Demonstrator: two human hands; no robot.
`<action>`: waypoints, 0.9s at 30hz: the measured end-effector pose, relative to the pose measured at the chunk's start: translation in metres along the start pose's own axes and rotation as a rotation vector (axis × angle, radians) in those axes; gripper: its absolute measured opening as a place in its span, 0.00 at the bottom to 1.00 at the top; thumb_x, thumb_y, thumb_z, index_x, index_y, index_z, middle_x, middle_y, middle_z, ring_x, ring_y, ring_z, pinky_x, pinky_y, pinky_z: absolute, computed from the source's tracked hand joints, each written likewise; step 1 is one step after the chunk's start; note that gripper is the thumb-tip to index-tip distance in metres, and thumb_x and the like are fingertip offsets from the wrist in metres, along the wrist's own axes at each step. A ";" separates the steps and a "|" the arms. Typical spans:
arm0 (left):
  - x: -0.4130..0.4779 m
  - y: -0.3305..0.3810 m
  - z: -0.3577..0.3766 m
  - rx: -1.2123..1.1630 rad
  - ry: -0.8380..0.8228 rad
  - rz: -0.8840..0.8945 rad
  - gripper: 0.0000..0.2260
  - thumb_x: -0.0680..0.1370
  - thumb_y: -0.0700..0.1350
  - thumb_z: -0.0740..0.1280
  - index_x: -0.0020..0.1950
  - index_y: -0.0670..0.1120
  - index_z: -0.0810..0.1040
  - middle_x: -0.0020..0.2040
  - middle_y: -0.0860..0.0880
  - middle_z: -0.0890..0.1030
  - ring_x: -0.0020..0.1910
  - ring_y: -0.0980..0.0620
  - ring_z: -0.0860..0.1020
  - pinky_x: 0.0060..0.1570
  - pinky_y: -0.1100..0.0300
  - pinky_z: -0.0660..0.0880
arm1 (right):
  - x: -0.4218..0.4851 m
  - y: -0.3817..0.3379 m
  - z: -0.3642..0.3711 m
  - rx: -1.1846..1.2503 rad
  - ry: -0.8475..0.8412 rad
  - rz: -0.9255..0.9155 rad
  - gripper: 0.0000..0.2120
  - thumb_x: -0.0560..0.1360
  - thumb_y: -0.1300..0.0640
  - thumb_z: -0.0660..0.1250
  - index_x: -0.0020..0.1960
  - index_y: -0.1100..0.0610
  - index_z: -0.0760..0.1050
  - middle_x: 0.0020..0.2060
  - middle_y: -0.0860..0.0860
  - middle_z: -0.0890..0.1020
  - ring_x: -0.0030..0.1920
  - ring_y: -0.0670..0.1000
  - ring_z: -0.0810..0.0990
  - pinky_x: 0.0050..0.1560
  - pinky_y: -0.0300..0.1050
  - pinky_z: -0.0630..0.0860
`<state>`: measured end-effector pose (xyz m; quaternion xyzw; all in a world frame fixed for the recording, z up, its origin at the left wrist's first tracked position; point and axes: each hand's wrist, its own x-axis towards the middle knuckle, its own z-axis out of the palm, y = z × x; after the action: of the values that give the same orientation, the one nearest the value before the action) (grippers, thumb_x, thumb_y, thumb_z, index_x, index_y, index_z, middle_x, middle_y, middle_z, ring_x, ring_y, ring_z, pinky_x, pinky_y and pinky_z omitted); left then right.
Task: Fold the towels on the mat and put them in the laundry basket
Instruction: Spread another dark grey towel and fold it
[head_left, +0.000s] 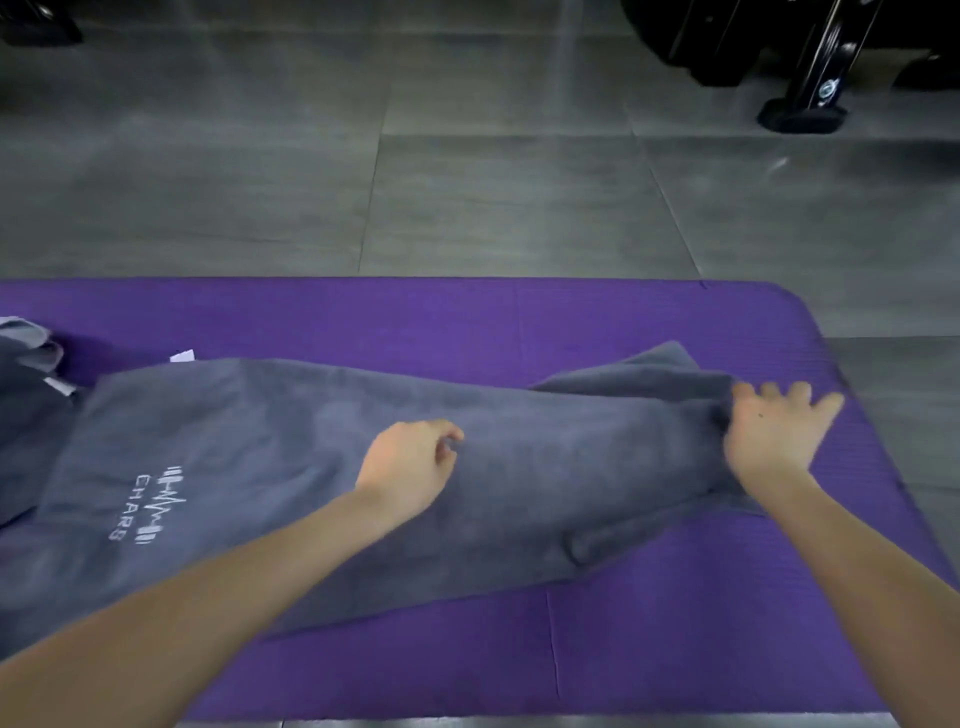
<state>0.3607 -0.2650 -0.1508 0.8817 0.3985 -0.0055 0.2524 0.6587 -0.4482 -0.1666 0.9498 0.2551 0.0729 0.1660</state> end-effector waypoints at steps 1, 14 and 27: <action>0.005 -0.011 0.002 0.049 -0.022 0.001 0.13 0.77 0.44 0.62 0.59 0.50 0.78 0.56 0.51 0.81 0.58 0.49 0.77 0.55 0.60 0.69 | 0.000 -0.011 0.003 -0.052 -0.012 -0.085 0.12 0.71 0.62 0.60 0.51 0.58 0.78 0.46 0.57 0.80 0.53 0.61 0.73 0.62 0.57 0.55; 0.068 -0.117 0.014 0.362 -0.087 -0.124 0.23 0.78 0.54 0.61 0.73 0.54 0.64 0.74 0.48 0.64 0.72 0.42 0.60 0.68 0.49 0.64 | 0.058 -0.145 0.009 -0.007 -0.122 -0.660 0.16 0.77 0.46 0.62 0.64 0.45 0.72 0.59 0.47 0.77 0.61 0.52 0.70 0.62 0.51 0.60; 0.139 -0.109 0.031 0.347 -0.233 -0.035 0.30 0.77 0.64 0.54 0.77 0.58 0.47 0.78 0.49 0.44 0.76 0.39 0.41 0.73 0.40 0.44 | 0.122 -0.141 0.001 0.241 0.146 -0.115 0.21 0.73 0.55 0.67 0.63 0.62 0.72 0.56 0.68 0.75 0.58 0.68 0.71 0.62 0.60 0.60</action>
<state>0.3843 -0.1207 -0.2552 0.8983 0.3750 -0.1803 0.1412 0.6993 -0.2717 -0.2108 0.9388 0.3275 0.1010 0.0357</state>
